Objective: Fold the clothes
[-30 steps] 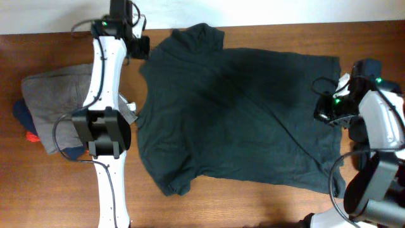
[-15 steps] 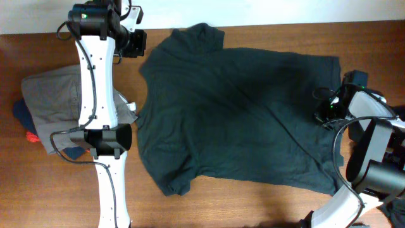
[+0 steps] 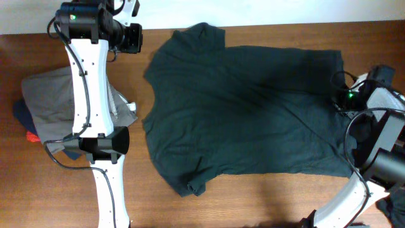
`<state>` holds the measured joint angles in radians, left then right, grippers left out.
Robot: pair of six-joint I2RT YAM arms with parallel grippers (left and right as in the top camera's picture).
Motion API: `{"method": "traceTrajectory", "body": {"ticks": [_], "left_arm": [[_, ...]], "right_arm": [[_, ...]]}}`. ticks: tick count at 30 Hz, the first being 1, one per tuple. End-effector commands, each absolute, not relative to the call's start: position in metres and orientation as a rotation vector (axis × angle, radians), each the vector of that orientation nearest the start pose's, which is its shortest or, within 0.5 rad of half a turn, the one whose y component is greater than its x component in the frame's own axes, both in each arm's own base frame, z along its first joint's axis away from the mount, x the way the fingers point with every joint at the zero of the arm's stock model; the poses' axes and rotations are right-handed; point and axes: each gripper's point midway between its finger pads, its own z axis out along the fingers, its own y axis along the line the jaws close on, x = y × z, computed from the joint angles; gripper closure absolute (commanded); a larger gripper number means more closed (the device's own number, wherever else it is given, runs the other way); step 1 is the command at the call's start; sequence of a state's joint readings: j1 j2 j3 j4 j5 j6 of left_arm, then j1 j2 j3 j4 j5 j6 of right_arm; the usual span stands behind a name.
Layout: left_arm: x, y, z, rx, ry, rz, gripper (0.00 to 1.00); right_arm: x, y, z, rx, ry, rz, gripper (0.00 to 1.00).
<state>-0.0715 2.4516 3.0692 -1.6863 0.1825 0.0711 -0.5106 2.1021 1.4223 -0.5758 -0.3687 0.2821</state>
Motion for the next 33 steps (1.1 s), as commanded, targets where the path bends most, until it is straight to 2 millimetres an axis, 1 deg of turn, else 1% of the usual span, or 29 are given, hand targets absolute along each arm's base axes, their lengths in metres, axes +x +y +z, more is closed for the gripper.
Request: {"method": "traceTrajectory", "body": {"ticks": [1, 4, 6, 8, 10, 11, 12, 13, 14, 15, 16, 17, 19, 20, 23, 24, 26, 27, 29, 32, 33], "left_arm": [[0.494, -0.060, 0.289, 0.281, 2.548, -0.166, 0.75], [0.485, -0.053, 0.314, 0.266, 2.498, -0.120, 0.71], [0.473, -0.051, 0.336, 0.261, 2.455, -0.113, 0.69], [0.458, -0.041, 0.360, 0.237, 2.418, -0.050, 0.64], [0.440, -0.028, 0.380, 0.203, 2.394, 0.033, 0.57], [0.429, -0.023, 0.388, 0.190, 2.388, 0.065, 0.51], [0.418, -0.018, 0.396, 0.179, 2.385, 0.089, 0.36], [0.409, -0.017, 0.399, 0.175, 2.387, 0.097, 0.24], [0.400, -0.016, 0.401, 0.168, 2.394, 0.093, 0.19], [0.389, -0.017, 0.401, 0.166, 2.411, 0.076, 0.17], [0.381, -0.020, 0.399, 0.176, 2.428, 0.054, 0.17], [0.373, -0.024, 0.393, 0.185, 2.458, 0.023, 0.17], [0.358, -0.031, 0.372, 0.197, 2.543, -0.040, 0.17], [0.347, -0.038, 0.350, 0.217, 2.626, -0.102, 0.19], [0.321, -0.057, 0.292, 0.246, 2.837, -0.287, 0.35], [0.311, -0.064, 0.272, 0.251, 2.912, -0.364, 0.40], [0.290, -0.077, 0.235, 0.266, 3.050, -0.482, 0.45], [0.274, -0.085, 0.209, 0.309, 3.136, -0.550, 0.48], [0.253, -0.099, 0.170, 0.323, 3.233, -0.659, 0.50], [0.230, -0.115, 0.123, 0.358, 3.292, -0.757, 0.50], [0.221, -0.123, 0.109, 0.372, 3.300, -0.814, 0.50]], "right_arm": [[0.450, -0.153, 0.058, 0.778, 2.511, 0.646, 0.52], [0.452, -0.153, 0.100, 0.740, 2.458, 0.657, 0.48], [0.449, -0.154, 0.135, 0.703, 2.419, 0.627, 0.46], [0.443, -0.154, 0.169, 0.671, 2.376, 0.597, 0.46], [0.433, -0.152, 0.203, 0.644, 2.330, 0.567, 0.45], [0.423, -0.151, 0.226, 0.632, 2.300, 0.538, 0.44], [0.415, -0.148, 0.242, 0.621, 2.279, 0.523, 0.43], [0.406, -0.145, 0.257, 0.615, 2.262, 0.512, 0.42], [0.395, -0.141, 0.270, 0.612, 2.248, 0.502, 0.41], [0.383, -0.136, 0.285, 0.609, 2.234, 0.490, 0.39], [0.372, -0.131, 0.294, 0.610, 2.228, 0.481, 0.37], [0.360, -0.127, 0.302, 0.619, 2.226, 0.468, 0.35], [0.336, -0.119, 0.313, 0.644, 2.232, 0.434, 0.30], [0.321, -0.112, 0.318, 0.661, 2.244, 0.417, 0.29], [0.301, -0.103, 0.320, 0.686, 2.268, 0.398, 0.29], [0.297, -0.101, 0.320, 0.691, 2.274, 0.403, 0.29], [0.292, -0.098, 0.317, 0.704, 2.292, 0.413, 0.29], [0.290, -0.096, 0.315, 0.714, 2.305, 0.420, 0.29], [0.288, -0.095, 0.311, 0.727, 2.323, 0.429, 0.29], [0.289, -0.096, 0.307, 0.736, 2.335, 0.437, 0.29], [0.289, -0.096, 0.306, 0.739, 2.338, 0.439, 0.29]]}}
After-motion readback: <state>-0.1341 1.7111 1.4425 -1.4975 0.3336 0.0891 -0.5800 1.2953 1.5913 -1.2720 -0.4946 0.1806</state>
